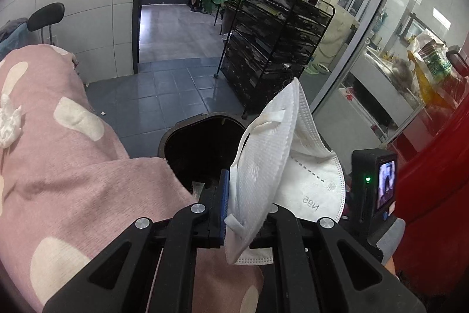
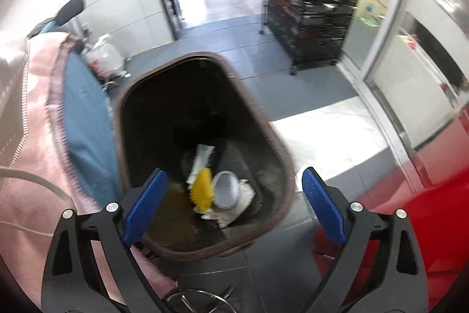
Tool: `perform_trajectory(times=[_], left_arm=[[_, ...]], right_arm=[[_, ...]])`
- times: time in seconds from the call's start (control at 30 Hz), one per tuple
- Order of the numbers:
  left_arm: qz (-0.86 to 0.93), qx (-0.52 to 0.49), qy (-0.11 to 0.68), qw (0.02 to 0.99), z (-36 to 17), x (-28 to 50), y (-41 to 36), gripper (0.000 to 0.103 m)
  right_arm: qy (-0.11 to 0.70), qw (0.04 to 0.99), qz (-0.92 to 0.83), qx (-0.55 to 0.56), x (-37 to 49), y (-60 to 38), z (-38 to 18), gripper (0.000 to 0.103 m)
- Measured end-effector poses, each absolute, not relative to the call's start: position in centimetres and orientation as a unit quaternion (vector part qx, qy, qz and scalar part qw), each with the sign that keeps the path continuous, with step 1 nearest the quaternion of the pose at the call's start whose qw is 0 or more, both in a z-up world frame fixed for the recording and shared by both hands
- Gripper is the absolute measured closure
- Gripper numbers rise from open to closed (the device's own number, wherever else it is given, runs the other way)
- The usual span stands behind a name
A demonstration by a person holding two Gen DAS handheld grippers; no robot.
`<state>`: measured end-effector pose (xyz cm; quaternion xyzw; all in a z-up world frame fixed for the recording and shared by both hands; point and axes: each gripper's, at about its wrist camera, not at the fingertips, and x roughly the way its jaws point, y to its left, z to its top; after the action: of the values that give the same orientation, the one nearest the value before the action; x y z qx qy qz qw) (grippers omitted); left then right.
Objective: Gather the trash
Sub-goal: 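Lower the white mask into the bin and open the left tool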
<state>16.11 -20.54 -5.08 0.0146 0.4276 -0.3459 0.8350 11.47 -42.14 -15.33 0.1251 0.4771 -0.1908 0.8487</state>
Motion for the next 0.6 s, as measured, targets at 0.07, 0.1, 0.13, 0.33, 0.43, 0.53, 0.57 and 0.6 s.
perform_trajectory(times=[0.07,0.1,0.13,0.33,0.43,0.53,0.57,0.6], left_arm=[[-0.347,0.02,0.432,0.832,-5.4,16.3,-21.3,0.094],[-0.348,0.024,0.433,0.831,-5.5,16.5,-21.7,0.094],[-0.348,0.028,0.435,0.83,-5.7,16.6,-22.0,0.094],[-0.355,0.043,0.45,0.818,-6.4,16.9,-23.8,0.092],[-0.357,0.044,0.444,0.821,-6.2,17.0,-24.4,0.036],[-0.363,0.029,0.423,0.83,-5.7,16.5,-23.9,0.02],[-0.365,0.032,0.425,0.828,-5.7,16.4,-23.8,0.019],[-0.363,0.035,0.427,0.827,-5.6,16.5,-23.8,0.018]], right_arm=[[0.478,0.843,-0.211,0.129,11.2,-43.1,-15.4,0.011],[0.478,0.84,-0.22,0.132,11.1,-43.5,-15.5,0.011],[0.477,0.837,-0.231,0.136,10.9,-44.0,-15.5,0.011],[0.438,0.842,-0.266,0.171,9.2,-46.4,-14.3,0.01],[0.424,0.845,-0.273,0.181,8.9,-47.0,-13.7,0.009],[0.41,0.85,-0.267,0.197,8.5,-47.3,-13.2,0.009],[0.406,0.852,-0.264,0.201,8.4,-47.2,-13.1,0.009],[0.403,0.853,-0.26,0.204,8.4,-47.2,-13.0,0.009]])
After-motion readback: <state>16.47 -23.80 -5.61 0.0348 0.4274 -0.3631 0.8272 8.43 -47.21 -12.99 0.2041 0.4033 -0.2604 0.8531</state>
